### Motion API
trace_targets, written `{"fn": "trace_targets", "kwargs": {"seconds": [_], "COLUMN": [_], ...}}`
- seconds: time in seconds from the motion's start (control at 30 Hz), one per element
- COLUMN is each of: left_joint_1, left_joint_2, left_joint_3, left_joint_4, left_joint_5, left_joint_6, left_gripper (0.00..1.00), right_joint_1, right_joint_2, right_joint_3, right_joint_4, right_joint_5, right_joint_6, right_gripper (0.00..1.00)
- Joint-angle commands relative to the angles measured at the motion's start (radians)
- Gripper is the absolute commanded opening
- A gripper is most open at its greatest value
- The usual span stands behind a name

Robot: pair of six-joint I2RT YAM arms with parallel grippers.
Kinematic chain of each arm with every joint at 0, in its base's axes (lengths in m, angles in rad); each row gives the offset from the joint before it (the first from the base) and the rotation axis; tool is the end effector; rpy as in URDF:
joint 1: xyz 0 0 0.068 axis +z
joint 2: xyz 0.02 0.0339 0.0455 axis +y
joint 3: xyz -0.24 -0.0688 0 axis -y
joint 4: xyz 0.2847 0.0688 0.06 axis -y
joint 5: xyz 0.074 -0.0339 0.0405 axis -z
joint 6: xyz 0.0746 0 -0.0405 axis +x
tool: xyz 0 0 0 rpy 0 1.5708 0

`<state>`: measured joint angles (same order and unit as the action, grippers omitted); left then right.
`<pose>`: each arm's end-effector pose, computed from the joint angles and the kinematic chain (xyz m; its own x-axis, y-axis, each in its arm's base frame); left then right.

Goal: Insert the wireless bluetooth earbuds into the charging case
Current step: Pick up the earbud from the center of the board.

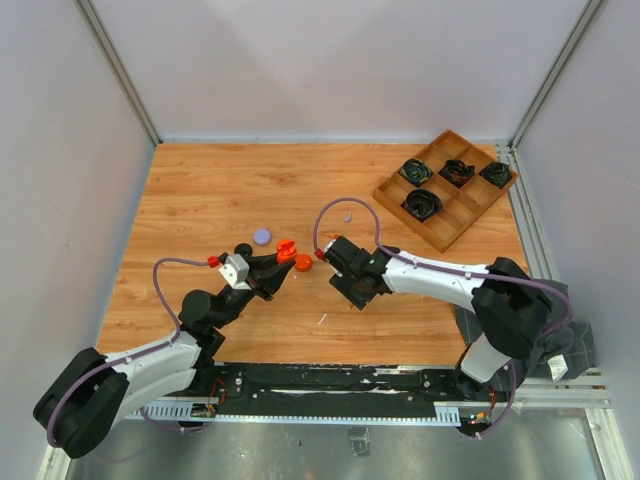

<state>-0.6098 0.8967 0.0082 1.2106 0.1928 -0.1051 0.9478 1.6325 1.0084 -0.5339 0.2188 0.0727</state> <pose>0.1852 -0.1468 0.1645 0.1835 -0.2538 -0.9497 0.7344 0.6776 -0.0392 0.2231 0.2828 0.1009 -0.5869 -0.6954 -0.4146 -0.7012 0.6926 -0.1692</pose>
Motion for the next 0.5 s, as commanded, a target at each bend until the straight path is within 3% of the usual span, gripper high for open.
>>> {"fn": "trace_targets", "kwargs": {"seconds": [0.0,0.17,0.47], "left_joint_1": [0.005,0.005,0.005], "left_joint_2": [0.008,0.002,-0.023], "left_joint_3": [-0.063,-0.064,-0.066], "left_joint_4": [0.051,0.050,0.036], "left_joint_5": [0.001,-0.003,-0.006], "left_joint_6": [0.004,0.004,0.007], "left_gripper": [0.00,0.00,0.00], "right_joint_1": [-0.024,-0.037,-0.047], "right_joint_2": [-0.074,-0.102,-0.053], "right_joint_3": [-0.003,-0.017,-0.036], "right_joint_4": [-0.036,-0.020,0.020], "right_joint_5": [-0.019,-0.011,0.047], "right_joint_6": [0.130,0.323,0.565], "right_gripper": [0.52,0.60,0.57]}}
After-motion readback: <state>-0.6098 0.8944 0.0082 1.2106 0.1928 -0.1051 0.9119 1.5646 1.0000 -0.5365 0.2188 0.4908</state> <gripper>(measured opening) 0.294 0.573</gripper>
